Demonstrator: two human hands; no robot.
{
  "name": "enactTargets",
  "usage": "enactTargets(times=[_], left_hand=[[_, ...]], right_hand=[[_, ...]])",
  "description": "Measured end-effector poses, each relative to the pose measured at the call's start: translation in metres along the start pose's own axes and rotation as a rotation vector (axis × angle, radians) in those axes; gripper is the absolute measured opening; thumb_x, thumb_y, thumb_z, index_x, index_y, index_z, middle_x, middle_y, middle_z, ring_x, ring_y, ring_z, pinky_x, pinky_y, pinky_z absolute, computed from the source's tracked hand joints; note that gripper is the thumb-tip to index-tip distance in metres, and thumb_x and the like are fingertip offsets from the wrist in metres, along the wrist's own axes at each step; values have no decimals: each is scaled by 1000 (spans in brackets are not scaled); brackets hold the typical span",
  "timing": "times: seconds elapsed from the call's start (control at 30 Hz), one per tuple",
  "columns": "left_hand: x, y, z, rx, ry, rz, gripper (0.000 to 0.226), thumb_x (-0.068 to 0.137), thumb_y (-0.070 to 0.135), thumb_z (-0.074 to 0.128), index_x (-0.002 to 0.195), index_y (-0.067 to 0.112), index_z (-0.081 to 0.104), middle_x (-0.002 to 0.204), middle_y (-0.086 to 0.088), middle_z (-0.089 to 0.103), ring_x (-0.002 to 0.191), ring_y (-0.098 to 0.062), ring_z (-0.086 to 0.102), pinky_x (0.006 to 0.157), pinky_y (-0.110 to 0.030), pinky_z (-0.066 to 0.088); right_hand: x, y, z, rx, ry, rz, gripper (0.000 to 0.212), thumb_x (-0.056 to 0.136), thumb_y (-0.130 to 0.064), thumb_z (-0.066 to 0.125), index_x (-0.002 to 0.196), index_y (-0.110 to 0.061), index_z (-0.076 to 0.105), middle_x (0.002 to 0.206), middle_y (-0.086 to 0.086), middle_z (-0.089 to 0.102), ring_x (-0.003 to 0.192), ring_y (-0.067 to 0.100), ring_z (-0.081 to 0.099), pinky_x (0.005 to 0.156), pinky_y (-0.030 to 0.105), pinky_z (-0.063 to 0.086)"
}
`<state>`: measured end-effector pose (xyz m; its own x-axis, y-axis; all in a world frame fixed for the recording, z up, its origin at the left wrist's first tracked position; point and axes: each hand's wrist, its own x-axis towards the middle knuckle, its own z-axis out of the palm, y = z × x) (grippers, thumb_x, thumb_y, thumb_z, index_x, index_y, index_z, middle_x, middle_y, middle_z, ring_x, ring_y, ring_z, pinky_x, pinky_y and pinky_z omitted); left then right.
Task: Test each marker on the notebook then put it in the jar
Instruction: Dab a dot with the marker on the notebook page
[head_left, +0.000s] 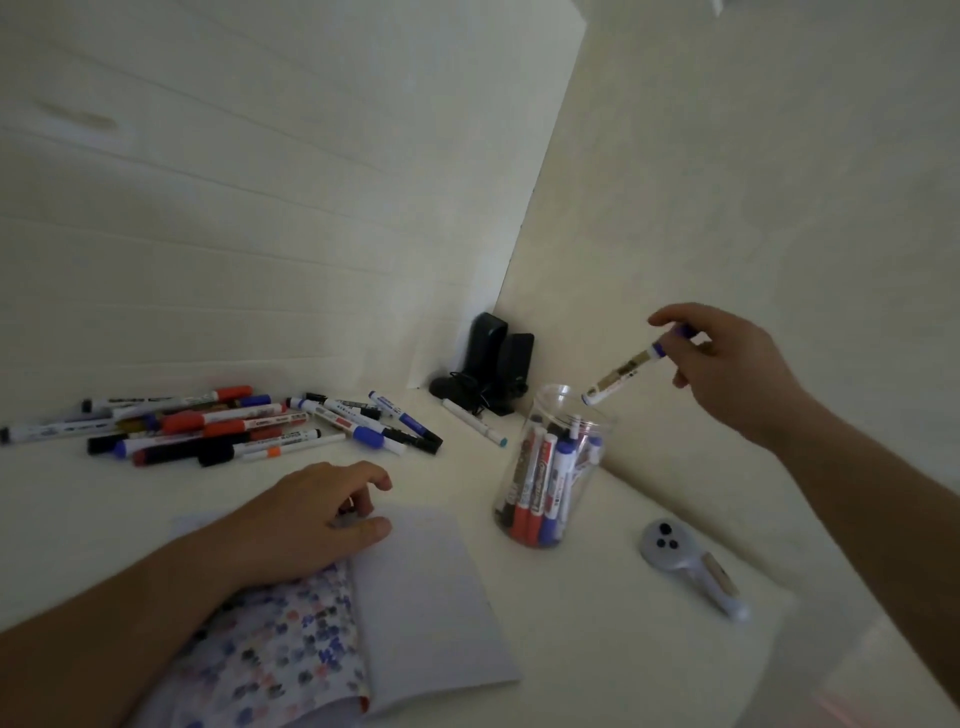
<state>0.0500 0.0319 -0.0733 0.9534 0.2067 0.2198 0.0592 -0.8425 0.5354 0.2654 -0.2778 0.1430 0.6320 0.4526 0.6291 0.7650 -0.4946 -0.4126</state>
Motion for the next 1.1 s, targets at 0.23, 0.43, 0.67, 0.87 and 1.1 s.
enactTargets(times=[0.23, 0.43, 0.67, 0.87, 1.1], left_hand=[[-1, -1, 1, -21, 2, 1, 44, 93, 64, 56, 132, 50, 44, 111, 24, 58, 101, 1, 57, 91, -26, 51], [-1, -2, 1, -17, -2, 14, 39, 93, 65, 54, 129, 53, 44, 110, 24, 58, 101, 3, 56, 91, -25, 51], [1, -1, 1, 1, -8, 10, 35, 94, 65, 52, 126, 51, 47, 109, 24, 59, 101, 3, 55, 91, -25, 50], [0, -1, 0, 1, -7, 5, 38, 91, 68, 51, 124, 49, 52, 107, 23, 60, 99, 3, 56, 91, -27, 52], [4, -4, 0, 38, 1, 9, 17, 100, 46, 57, 116, 45, 62, 109, 24, 62, 100, 5, 56, 93, -25, 52]], right_hand=[[14, -13, 32, -287, -286, -6, 23, 92, -34, 77, 99, -30, 56, 94, -12, 71, 68, 17, 66, 65, 35, 56], [6, -4, 67, -411, -502, 109, 19, 96, -37, 69, 82, -25, 68, 83, -1, 74, 52, 10, 67, 51, 23, 48], [-5, -2, 73, -327, -530, 232, 41, 108, -47, 48, 91, -18, 73, 76, -1, 74, 46, 11, 61, 55, 23, 43], [-17, 0, 76, -413, -140, 63, 53, 106, -44, 48, 64, -14, 61, 56, 3, 58, 52, 21, 53, 53, 29, 41], [-59, -63, 157, -85, -231, -358, 25, 102, -34, 55, 83, -25, 69, 80, -9, 62, 72, 7, 56, 69, 30, 48]])
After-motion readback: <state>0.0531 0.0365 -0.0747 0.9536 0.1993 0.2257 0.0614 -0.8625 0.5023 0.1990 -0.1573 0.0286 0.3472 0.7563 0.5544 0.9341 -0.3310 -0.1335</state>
